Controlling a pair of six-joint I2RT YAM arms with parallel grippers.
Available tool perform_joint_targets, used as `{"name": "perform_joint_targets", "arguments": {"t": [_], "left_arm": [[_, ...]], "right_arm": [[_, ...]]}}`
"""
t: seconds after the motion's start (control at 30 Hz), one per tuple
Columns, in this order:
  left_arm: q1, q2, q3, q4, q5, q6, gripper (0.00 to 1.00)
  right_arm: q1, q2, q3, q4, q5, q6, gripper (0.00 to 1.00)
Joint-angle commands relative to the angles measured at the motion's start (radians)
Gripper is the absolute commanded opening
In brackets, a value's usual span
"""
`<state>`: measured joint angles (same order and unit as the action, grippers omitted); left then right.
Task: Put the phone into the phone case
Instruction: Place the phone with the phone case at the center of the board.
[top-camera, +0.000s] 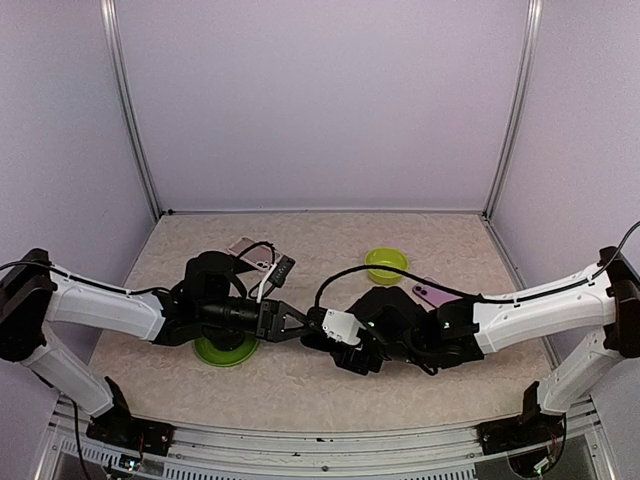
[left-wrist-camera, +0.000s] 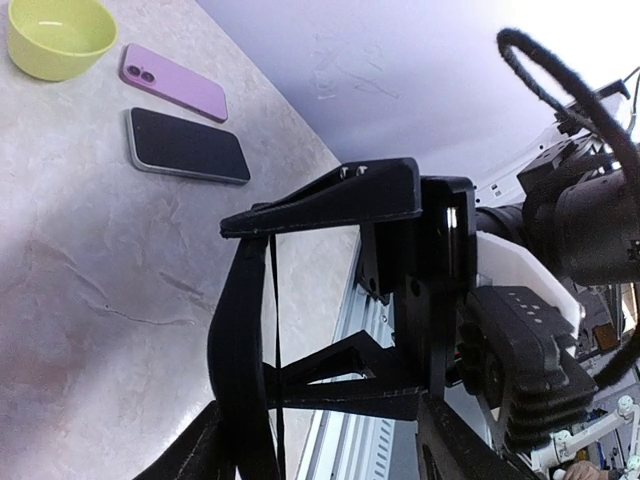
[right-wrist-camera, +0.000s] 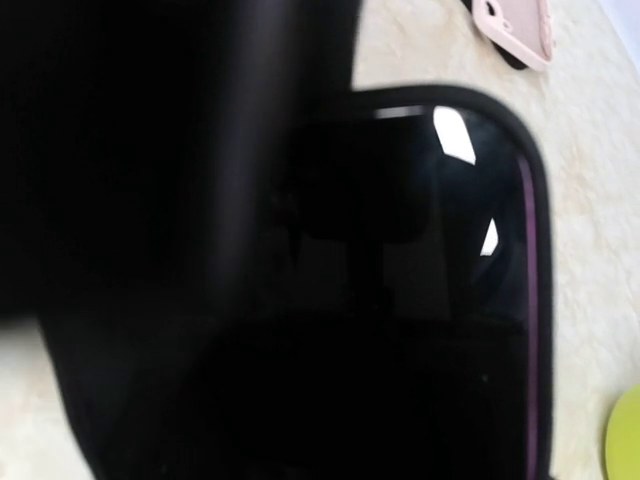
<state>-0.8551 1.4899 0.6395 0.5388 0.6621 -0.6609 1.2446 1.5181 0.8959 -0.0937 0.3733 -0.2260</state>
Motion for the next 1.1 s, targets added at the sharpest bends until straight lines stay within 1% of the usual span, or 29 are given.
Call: {"name": "perform_joint_targets", "arguments": {"t": [0.0,0.13,0.17,0.2,0.23,0.27,0.4,0.57,0.63,0.77,0.93,1.0,1.07], "left_arm": [[0.031,-0.065,-0.024,0.006,-0.020,0.026,0.61],[0.052,-0.113,-0.042,-0.018,-0.038,0.047,0.66],[0.058,-0.133,-0.042,-0.030,-0.047,0.053,0.69],[0.063,-0.150,-0.041,-0.045,-0.057,0.060,0.77],[0.068,-0.162,-0.041,-0.059,-0.067,0.069,0.92],[0.073,-0.184,-0.039,-0.075,-0.081,0.080,0.98],[0.086,-0.256,-0.036,-0.131,-0.160,0.115,0.99],[0.087,-0.353,-0.031,-0.211,-0.314,0.153,0.99],[0.087,-0.397,-0.030,-0.255,-0.412,0.161,0.99],[0.090,-0.478,-0.047,-0.328,-0.670,0.139,0.99],[0.097,-0.603,-0.149,-0.310,-0.909,0.041,0.99],[0.097,-0.651,-0.193,-0.278,-0.964,0.025,0.99],[0.099,-0.692,-0.221,-0.267,-0.984,0.017,0.99]], "right_arm": [[-0.020,-0.076,-0.015,0.043,0.034,0.044,0.61],[-0.040,-0.111,-0.032,0.052,0.027,0.061,0.61],[-0.046,-0.119,-0.035,0.054,0.025,0.066,0.61],[-0.051,-0.125,-0.039,0.055,0.024,0.071,0.61],[-0.057,-0.132,-0.040,0.054,0.023,0.076,0.61],[-0.064,-0.138,-0.041,0.055,0.025,0.082,0.61],[-0.099,-0.156,-0.040,0.055,0.026,0.117,0.61],[-0.150,-0.161,-0.029,0.050,0.018,0.176,0.61],[-0.172,-0.156,-0.019,0.046,0.017,0.200,0.61],[-0.199,-0.123,0.017,0.030,0.017,0.267,0.61],[-0.221,-0.056,0.077,-0.006,0.023,0.340,0.61],[-0.231,-0.028,0.104,-0.020,0.019,0.371,0.61],[-0.241,-0.003,0.127,-0.029,0.017,0.407,0.61]]}}
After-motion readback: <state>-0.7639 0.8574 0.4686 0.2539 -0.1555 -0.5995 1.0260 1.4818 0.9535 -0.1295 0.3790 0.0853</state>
